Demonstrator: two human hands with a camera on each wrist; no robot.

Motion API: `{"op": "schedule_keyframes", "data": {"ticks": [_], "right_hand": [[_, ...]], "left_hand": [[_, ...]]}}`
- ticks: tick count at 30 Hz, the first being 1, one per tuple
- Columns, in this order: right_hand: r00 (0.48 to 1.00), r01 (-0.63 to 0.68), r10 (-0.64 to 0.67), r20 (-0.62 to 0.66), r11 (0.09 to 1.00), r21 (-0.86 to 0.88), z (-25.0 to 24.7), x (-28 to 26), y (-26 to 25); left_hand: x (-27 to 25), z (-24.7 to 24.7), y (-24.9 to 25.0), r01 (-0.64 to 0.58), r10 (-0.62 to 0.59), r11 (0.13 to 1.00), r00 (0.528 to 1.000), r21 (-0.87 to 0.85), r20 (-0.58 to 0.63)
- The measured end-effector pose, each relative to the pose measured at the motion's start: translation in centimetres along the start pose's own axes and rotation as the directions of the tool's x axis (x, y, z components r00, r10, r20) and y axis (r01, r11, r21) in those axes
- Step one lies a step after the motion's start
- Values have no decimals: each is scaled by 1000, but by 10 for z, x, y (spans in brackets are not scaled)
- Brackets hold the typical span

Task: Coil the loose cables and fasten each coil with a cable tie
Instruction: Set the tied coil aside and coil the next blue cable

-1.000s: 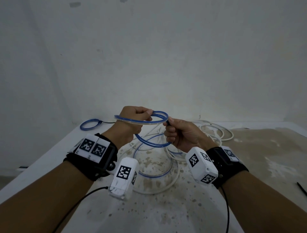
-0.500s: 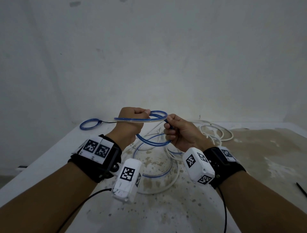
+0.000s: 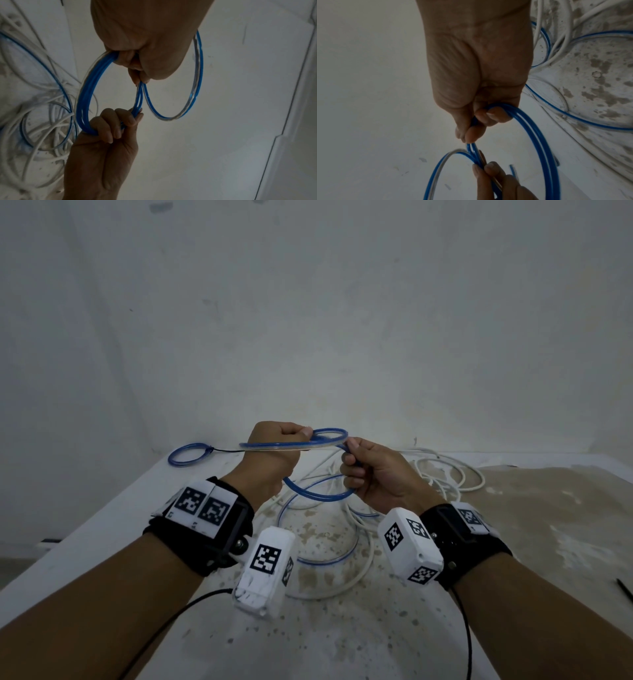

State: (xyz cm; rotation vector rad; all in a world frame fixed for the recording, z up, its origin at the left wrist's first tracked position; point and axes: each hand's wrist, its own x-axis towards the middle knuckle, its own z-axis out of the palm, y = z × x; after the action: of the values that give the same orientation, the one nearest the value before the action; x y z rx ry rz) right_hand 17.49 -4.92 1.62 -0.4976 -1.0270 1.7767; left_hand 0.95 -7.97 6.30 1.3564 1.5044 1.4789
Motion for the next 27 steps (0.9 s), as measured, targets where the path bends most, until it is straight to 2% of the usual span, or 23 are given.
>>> {"op": "schedule_keyframes", "data": {"ticks": [2, 5, 7, 10, 12, 18, 22, 27], "right_hand": [[1000, 9, -9, -3, 1000, 15, -1, 1, -1], [1000, 22, -21, -14, 999, 36, -2, 1, 0], [999, 24, -24, -24, 1000, -5, -3, 1, 0], [999, 29, -31, -31, 997, -72, -3, 2, -1], [999, 37, -39, -29, 997, -61, -4, 3, -1], [1000, 27, -27, 3, 998, -48, -3, 4, 0], [998, 36, -42, -49, 994, -102, -1, 3, -2], [991, 27, -46, -127, 988, -150, 0, 4, 1]], "left_hand": [[-1, 1, 0, 68, -69, 996, 998, -56, -15], [-1, 2, -3, 92, -93, 994, 995, -64, -27], [-1, 2, -4, 58, -59, 997, 998, -43, -30], [-1, 1, -5, -78, 81, 992, 996, 98, -30], [-1, 2, -6, -140, 144, 981, 989, 133, -19], [2, 2, -11, -82, 88, 992, 994, 100, -58], [0, -2, -18, -289, 290, 919, 956, 269, 37], [0, -2, -16, -415, 377, 827, 910, 379, 173]]}}
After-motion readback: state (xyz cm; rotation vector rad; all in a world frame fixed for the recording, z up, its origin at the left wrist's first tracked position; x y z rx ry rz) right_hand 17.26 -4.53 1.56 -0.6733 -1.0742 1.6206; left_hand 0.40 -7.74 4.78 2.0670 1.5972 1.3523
